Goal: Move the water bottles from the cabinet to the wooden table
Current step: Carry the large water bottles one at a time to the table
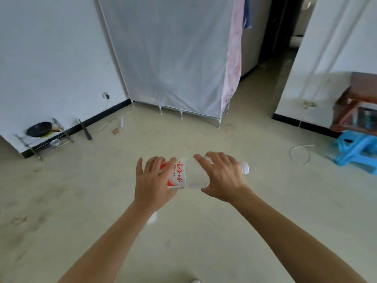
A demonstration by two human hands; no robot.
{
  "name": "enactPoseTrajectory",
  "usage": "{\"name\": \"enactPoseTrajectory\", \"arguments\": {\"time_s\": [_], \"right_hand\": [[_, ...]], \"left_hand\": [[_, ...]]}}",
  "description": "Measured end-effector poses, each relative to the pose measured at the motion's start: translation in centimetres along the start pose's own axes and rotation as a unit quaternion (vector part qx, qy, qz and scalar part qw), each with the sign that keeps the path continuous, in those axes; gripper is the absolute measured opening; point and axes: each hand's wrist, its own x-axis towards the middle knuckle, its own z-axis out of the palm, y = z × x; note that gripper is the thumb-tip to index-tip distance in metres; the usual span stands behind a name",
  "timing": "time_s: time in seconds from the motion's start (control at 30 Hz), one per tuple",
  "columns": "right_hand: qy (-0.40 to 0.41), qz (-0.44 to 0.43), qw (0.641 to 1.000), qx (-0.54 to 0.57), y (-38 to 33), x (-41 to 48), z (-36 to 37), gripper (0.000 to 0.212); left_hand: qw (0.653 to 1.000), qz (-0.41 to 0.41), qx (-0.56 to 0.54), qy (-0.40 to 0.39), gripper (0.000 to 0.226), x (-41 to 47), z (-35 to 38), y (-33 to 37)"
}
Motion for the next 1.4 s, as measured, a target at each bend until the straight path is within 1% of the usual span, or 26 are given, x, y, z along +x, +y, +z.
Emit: {"name": "enactPoseTrajectory", "arguments": {"time_s": [0.07, 0.17, 0.23, 0.3, 0.37, 0.4, 0.47, 0.53, 0.57, 0.6, 0.63, 0.7, 0.8, 0.97, 1.03, 1.1, 1.17, 1.27, 1.33, 1.4], "right_hand": [[-0.005, 0.044, 0.999, -0.023, 5.8, 1.1, -0.8, 0.085], [-0.017, 0.135, 0.990, -0.043, 14.4, 1.3, -1.7, 0.086], [-0.015, 0.202, 0.978, -0.050, 19.5, 0.2, -2.0, 0.088], [-0.012, 0.262, 0.963, -0.059, 24.7, -1.6, -2.1, 0.091], [-0.011, 0.322, 0.945, -0.057, 30.5, -3.9, -2.1, 0.092], [-0.008, 0.338, 0.939, -0.057, 32.4, -4.6, -2.1, 0.092], [0.000, 0.380, 0.923, -0.055, 38.4, -7.3, -1.5, 0.093], [0.002, 0.399, 0.914, -0.068, 44.5, -9.4, -1.1, 0.097], [-0.002, 0.408, 0.910, -0.069, 47.8, -10.4, -0.8, 0.099], [-0.008, 0.422, 0.905, -0.063, 52.6, -11.8, -0.7, 0.102], [-0.015, 0.426, 0.902, -0.065, 54.3, -11.9, -0.9, 0.104], [-0.022, 0.440, 0.897, -0.048, 60.9, -12.9, -1.4, 0.106], [-0.017, 0.446, 0.894, -0.047, 69.8, -12.3, -2.8, 0.107], [-0.005, 0.435, 0.898, -0.067, 82.2, -7.9, -4.7, 0.107], [0.006, 0.434, 0.898, -0.075, 87.6, -6.1, -4.4, 0.106], [-0.001, 0.428, 0.900, -0.081, 92.0, -4.4, -4.3, 0.106], [-0.001, 0.440, 0.894, -0.082, 97.8, -2.3, -3.7, 0.106], [0.000, 0.470, 0.879, -0.072, 104.5, -0.5, -4.0, 0.104], [0.002, 0.485, 0.871, -0.080, 108.9, 0.6, -4.8, 0.104], [0.016, 0.505, 0.858, -0.096, 113.2, 1.1, -5.8, 0.105]], "left_hand": [[0.997, 0.053, -0.058, 0.004, 0.081, 5.6, 3.6, 2.5], [0.979, 0.156, -0.131, 0.004, 0.085, 14.3, 8.4, 7.4], [0.964, 0.203, -0.168, -0.028, 0.085, 19.4, 11.0, 11.8], [0.948, 0.250, -0.184, -0.062, 0.085, 23.8, 13.4, 17.4], [0.931, 0.297, -0.198, -0.078, 0.083, 27.8, 16.0, 23.7], [0.925, 0.311, -0.203, -0.081, 0.083, 29.0, 17.0, 25.9], [0.906, 0.353, -0.217, -0.088, 0.083, 32.4, 19.8, 32.5], [0.892, 0.384, -0.215, -0.098, 0.084, 35.6, 22.5, 39.0], [0.888, 0.391, -0.224, -0.090, 0.085, 37.0, 23.9, 42.2], [0.882, 0.400, -0.228, -0.103, 0.085, 39.2, 25.6, 46.9], [0.880, 0.399, -0.232, -0.114, 0.084, 40.0, 25.9, 48.2], [0.871, 0.409, -0.239, -0.127, 0.084, 43.3, 27.7, 54.0], [0.874, 0.411, -0.235, -0.111, 0.084, 49.3, 29.5, 60.3], [0.882, 0.404, -0.231, -0.079, 0.086, 59.9, 33.1, 66.9], [0.882, 0.403, -0.236, -0.064, 0.087, 64.1, 35.7, 69.4], [0.879, 0.403, -0.249, -0.051, 0.086, 67.6, 38.1, 71.6], [0.871, 0.414, -0.258, -0.055, 0.087, 72.4, 41.9, 74.8], [0.860, 0.428, -0.264, -0.082, 0.087, 78.5, 45.6, 79.5], [0.847, 0.447, -0.277, -0.081, 0.087, 82.7, 47.6, 82.9], [0.836, 0.464, -0.285, -0.063, 0.088, 86.9, 49.3, 86.9]]}}
